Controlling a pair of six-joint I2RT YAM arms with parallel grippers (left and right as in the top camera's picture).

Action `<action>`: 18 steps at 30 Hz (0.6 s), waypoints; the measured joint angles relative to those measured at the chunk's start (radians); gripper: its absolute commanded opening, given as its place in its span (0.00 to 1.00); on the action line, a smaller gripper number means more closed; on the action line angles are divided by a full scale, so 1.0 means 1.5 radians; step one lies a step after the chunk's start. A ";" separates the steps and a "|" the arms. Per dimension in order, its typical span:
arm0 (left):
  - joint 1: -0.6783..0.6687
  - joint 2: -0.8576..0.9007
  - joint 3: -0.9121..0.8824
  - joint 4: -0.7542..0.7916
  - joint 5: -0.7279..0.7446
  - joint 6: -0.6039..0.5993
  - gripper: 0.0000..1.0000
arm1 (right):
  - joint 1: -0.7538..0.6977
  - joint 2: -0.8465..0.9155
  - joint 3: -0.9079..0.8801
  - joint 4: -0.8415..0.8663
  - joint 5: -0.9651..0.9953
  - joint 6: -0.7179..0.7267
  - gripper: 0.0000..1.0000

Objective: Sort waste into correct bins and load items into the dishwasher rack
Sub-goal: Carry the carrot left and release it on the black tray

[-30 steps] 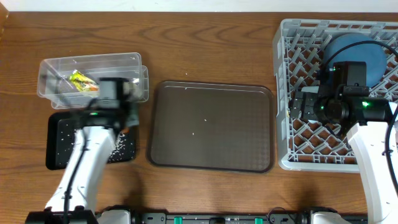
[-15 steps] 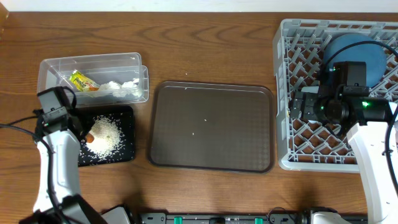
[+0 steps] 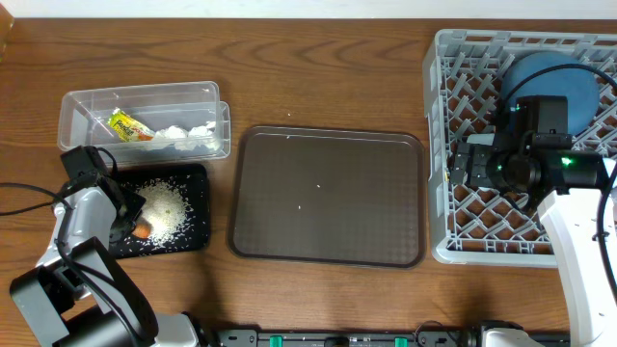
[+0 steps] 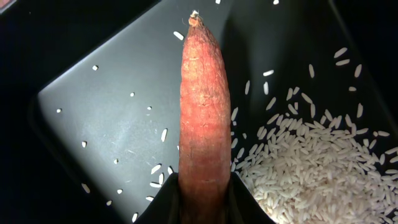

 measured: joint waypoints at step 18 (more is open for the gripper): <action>0.000 0.000 0.000 0.003 0.000 -0.006 0.43 | 0.000 0.000 0.000 -0.004 0.000 0.000 0.99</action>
